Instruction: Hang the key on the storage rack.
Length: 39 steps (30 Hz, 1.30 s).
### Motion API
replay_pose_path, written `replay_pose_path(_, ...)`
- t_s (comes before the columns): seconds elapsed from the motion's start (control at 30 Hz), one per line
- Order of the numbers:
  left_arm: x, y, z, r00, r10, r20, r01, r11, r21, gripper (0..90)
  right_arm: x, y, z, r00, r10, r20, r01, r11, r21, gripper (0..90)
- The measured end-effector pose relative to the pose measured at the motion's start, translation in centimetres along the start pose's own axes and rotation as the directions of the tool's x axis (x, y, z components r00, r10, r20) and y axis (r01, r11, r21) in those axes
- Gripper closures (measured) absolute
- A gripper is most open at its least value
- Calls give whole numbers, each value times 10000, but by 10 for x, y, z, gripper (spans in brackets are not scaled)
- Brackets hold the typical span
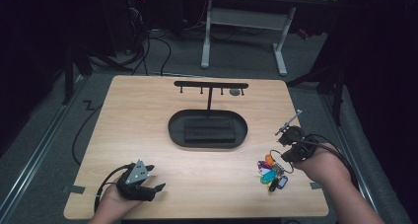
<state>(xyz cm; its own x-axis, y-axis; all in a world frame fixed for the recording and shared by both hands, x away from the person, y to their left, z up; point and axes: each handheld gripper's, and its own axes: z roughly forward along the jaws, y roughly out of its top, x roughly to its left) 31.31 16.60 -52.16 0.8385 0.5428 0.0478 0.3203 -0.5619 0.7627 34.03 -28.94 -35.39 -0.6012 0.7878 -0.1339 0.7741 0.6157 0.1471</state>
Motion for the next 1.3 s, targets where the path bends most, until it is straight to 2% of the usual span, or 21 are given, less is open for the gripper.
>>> replay_pose_path(0.17, 0, 0, 0, 10000, 32, 1, -32, 10000, 5, 262, 1, 3, -9, 9998, 104, -175, -102, 9999, 116, 880)
replay_pose_path(0.4, 0, 0, 0, 10000, 61, 5, -61, 10000, 16, 264, -3, 9, -29, 9988, 108, -487, -111, 9999, -57, 879)
replay_pose_path(0.77, 1, -2, -3, 10000, 4, -60, -5, 10000, -99, 259, -6, 22, -48, 9986, 182, -493, -197, 9993, -304, 880)
replay_pose_path(1.03, 0, -2, -2, 10000, 3, -20, -4, 10000, -99, 258, -7, 34, -53, 9987, 140, -494, -166, 9985, -531, 879)
replay_pose_path(1.3, 1, -4, -3, 10000, -67, -72, 66, 9999, -104, 259, -6, 56, -55, 9988, 20, -487, -47, 9985, -553, 879)
